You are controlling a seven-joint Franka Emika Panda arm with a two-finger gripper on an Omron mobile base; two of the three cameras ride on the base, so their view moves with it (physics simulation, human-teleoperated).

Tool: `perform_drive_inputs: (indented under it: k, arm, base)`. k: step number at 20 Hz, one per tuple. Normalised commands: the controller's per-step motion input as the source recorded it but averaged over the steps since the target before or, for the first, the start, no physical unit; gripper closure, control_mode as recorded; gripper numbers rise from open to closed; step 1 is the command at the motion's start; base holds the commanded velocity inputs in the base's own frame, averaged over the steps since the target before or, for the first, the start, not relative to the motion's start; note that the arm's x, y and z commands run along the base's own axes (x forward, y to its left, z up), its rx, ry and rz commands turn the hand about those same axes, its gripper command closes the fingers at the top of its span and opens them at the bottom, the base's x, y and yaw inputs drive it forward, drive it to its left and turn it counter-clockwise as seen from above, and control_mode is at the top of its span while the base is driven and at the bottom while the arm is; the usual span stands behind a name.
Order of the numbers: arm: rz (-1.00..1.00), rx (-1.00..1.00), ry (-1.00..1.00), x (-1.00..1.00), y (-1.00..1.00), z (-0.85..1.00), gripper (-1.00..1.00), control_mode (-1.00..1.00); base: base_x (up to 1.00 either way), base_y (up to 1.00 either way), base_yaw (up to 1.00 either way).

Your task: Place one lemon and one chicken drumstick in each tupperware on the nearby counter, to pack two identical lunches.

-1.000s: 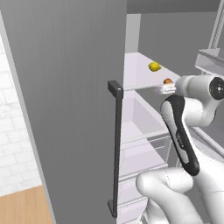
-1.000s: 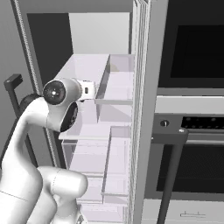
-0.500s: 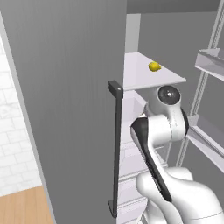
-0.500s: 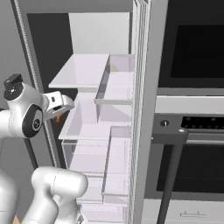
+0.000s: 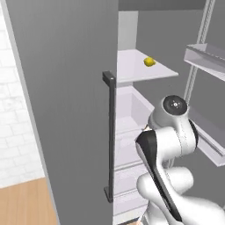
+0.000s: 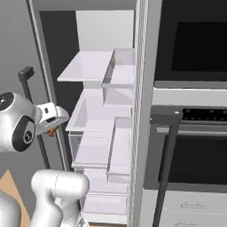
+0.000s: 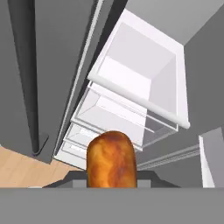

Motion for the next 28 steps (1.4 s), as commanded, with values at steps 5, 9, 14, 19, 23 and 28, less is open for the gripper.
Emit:
perform_drive_inputs:
  k: [5,9,14,19,23,28]
  arm:
    - [0.00,0.00,0.00,0.00,0.00,0.00,1.00,1.00]
    - [0.00,0.00,0.00,0.00,0.00,0.00,1.00,1.00]
    - [0.00,0.00,0.00,0.00,0.00,0.00,1.00,1.00]
    - [0.00,0.00,0.00,0.00,0.00,0.00,1.00,1.00]
    - [0.00,0.00,0.00,0.00,0.00,0.00,1.00,1.00]
    - [0.00,0.00,0.00,0.00,0.00,0.00,1.00,1.00]
  base:
    - [-1.00,-0.02,0.05]
    - [-1.00,0.00,0.00]
    - [-1.00,-0.35,-0.18]
    - [-0.68,-0.97,-0.54]
    - [0.10,-1.00,-0.48]
    - [0.96,-0.97,-0.12]
